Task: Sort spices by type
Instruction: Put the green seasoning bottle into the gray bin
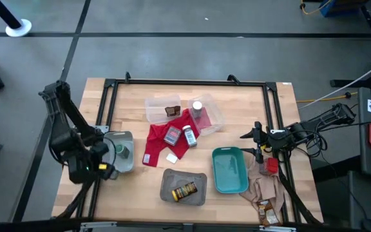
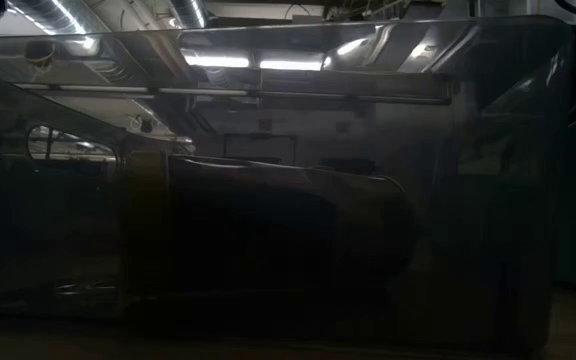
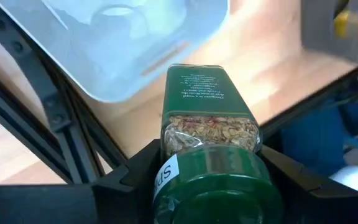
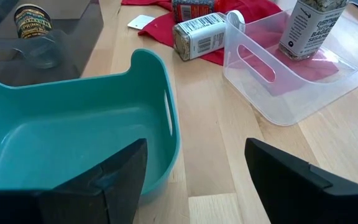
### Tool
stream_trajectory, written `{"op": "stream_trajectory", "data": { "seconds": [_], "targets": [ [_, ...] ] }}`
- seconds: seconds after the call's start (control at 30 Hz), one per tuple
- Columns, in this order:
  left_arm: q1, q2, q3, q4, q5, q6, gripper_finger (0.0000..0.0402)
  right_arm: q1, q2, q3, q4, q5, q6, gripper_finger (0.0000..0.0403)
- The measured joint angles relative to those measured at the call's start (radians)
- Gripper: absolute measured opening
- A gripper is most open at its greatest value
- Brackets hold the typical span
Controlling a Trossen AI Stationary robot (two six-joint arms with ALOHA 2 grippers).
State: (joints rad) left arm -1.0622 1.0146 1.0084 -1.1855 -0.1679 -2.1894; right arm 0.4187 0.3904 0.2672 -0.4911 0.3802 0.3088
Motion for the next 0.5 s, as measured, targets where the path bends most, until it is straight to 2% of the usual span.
{"op": "stream_trajectory", "data": {
  "seconds": [0.3,0.5],
  "targets": [
    [0.074,-0.060,0.001,-0.206,0.000,-0.064,0.0190,0.000,0.000,0.000,0.000,0.000,0.000,0.0271],
    [0.136,-0.056,0.000,-0.244,0.000,-0.054,0.0191,0.000,0.000,0.000,0.000,0.000,0.000,0.0271]
  ]
}}
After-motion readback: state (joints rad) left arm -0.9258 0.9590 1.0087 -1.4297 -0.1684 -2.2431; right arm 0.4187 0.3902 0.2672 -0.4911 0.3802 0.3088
